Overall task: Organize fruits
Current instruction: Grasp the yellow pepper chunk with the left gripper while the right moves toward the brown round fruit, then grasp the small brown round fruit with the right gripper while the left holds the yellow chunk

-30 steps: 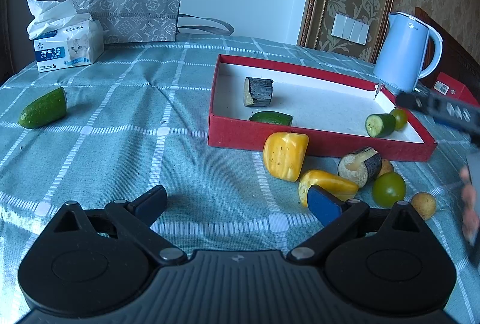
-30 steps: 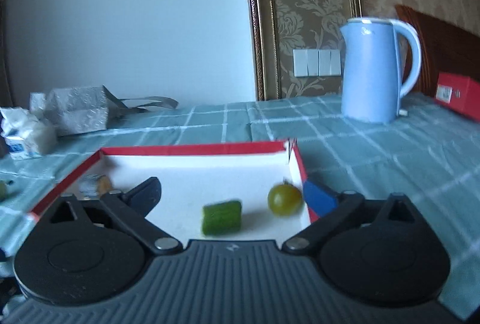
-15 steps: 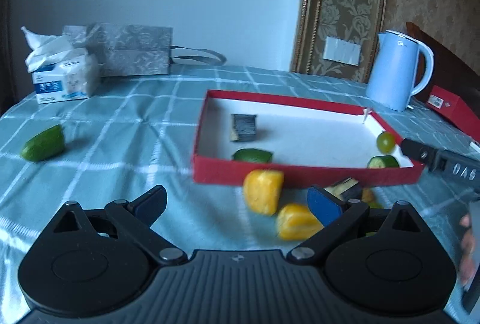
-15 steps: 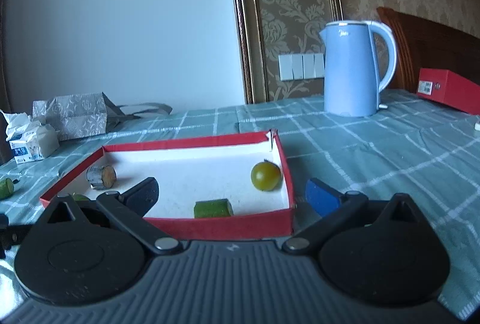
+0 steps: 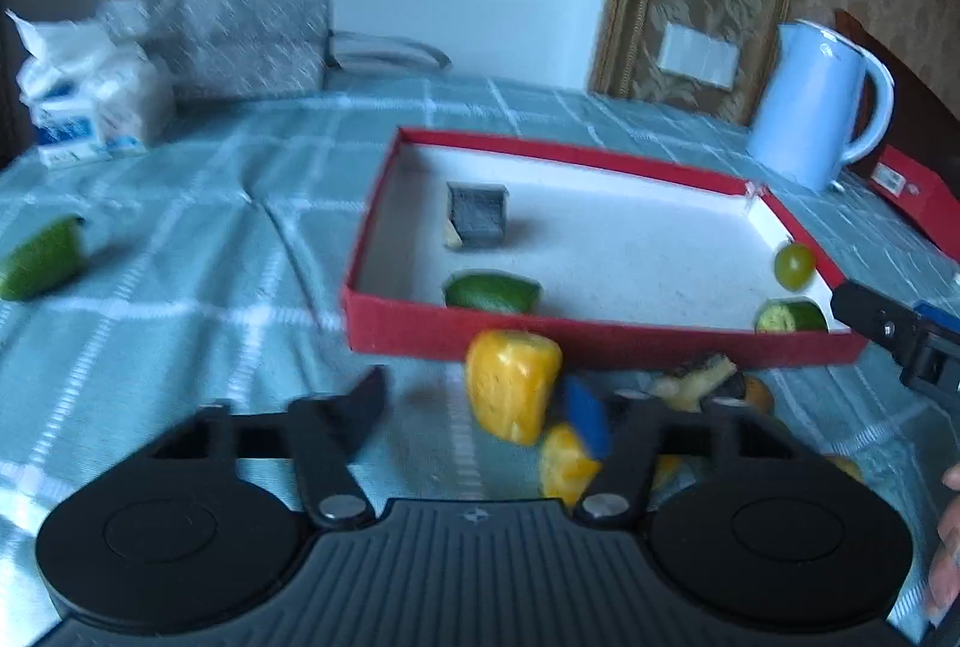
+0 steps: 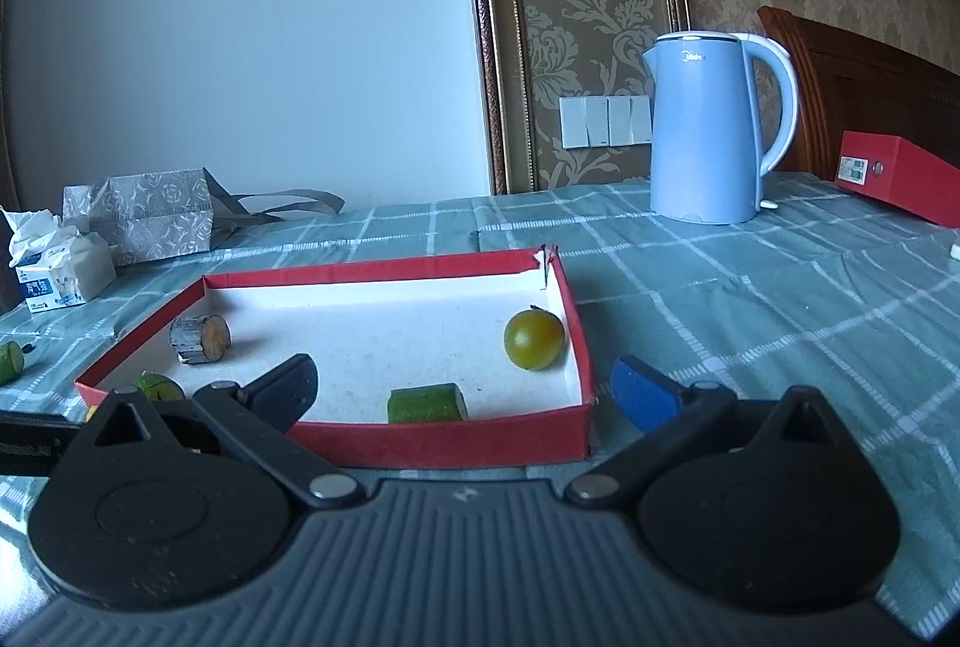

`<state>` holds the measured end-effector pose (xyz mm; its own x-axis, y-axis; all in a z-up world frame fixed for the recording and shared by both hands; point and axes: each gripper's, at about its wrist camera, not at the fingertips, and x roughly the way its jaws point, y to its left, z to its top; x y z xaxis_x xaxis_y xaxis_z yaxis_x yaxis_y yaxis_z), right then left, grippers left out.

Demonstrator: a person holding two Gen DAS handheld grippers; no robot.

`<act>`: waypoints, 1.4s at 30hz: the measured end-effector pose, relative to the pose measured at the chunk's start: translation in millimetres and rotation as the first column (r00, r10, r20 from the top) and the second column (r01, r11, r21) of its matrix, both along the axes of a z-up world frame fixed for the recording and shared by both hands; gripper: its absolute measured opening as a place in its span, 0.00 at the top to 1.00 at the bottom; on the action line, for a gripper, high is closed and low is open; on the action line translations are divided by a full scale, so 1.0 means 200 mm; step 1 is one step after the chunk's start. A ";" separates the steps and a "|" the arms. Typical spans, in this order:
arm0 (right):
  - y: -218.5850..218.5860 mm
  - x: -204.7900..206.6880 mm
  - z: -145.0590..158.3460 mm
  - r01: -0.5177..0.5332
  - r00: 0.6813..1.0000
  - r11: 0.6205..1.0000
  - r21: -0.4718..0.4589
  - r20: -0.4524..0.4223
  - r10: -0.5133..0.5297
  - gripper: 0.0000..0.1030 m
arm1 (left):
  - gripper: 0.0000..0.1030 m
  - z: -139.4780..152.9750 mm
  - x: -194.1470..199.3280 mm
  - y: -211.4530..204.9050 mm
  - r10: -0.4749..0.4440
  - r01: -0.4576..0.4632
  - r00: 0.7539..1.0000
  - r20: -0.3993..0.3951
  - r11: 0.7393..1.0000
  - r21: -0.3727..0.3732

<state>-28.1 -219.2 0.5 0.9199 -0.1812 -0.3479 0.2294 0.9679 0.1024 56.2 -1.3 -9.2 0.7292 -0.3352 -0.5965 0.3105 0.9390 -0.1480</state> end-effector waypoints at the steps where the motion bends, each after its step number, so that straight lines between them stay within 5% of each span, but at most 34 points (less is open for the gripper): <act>1: 0.00 0.00 0.00 0.001 1.000 1.000 -0.001 0.001 -0.001 0.00 | 0.53 0.00 0.01 0.00 -0.003 0.003 1.000 -0.008 1.000 -0.011; 7: 0.00 0.00 0.00 0.000 1.000 1.000 -0.007 -0.009 0.000 0.00 | 0.77 -0.02 0.00 -0.02 -0.032 0.032 0.999 0.006 0.999 0.010; 20: -0.02 -0.01 0.01 0.031 0.999 0.999 -0.032 -0.006 -0.031 0.00 | 0.77 0.01 -0.09 0.07 0.041 -0.043 0.993 0.109 0.999 0.021; 27: -0.12 -0.18 -0.04 -0.097 0.989 0.990 0.101 -0.098 0.107 0.01 | 0.77 0.01 -0.06 0.14 0.065 -0.065 0.995 0.072 0.998 -0.011; 35: 0.02 -0.30 -0.04 -0.263 0.958 0.965 -0.005 -0.122 0.261 0.19 | 0.77 0.00 -0.08 0.12 0.044 -0.045 0.996 0.081 0.999 0.006; 42: 0.11 -0.21 -0.10 -0.338 0.918 0.941 0.005 -0.220 0.331 0.67 | 0.77 0.00 -0.07 0.12 0.040 -0.040 0.997 0.065 0.999 -0.002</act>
